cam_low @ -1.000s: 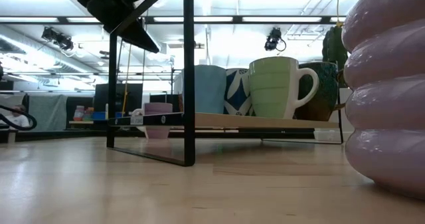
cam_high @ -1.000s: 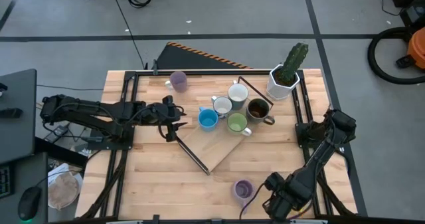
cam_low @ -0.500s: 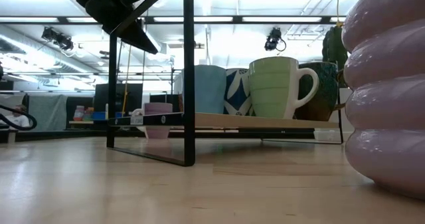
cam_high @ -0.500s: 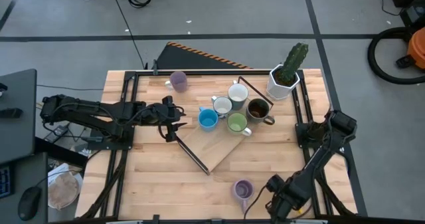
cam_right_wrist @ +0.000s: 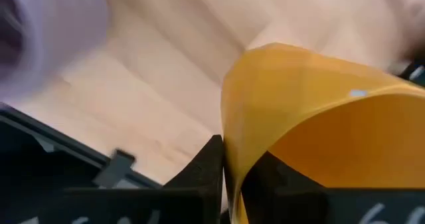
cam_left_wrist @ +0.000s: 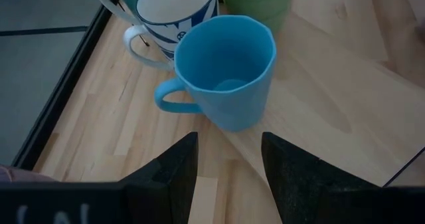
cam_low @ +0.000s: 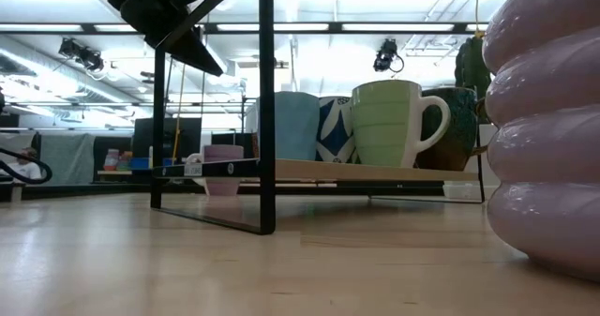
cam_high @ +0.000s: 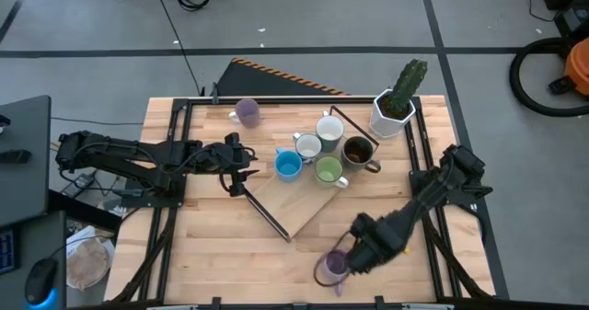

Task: Place coffee mugs
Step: Put the yellow mug on the shelf

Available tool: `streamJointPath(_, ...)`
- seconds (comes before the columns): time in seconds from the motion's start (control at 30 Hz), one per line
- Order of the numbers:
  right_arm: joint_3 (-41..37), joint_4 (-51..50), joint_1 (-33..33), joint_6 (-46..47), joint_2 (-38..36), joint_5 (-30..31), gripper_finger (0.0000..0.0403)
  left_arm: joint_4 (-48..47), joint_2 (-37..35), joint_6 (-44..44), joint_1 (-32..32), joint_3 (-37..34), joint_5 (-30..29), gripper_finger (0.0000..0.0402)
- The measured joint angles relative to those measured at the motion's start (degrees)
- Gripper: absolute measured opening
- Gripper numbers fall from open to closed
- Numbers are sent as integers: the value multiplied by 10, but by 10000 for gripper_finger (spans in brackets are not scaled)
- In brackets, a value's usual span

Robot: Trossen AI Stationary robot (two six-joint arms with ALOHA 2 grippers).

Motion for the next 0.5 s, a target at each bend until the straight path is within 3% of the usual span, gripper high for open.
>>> streamJointPath(0.23,79,0,-73,-79,0,86,37,0,0,0,0,0,0,172)
streamJointPath(0.5,82,88,-137,-167,8,92,38,0,0,-1,0,0,0,172)
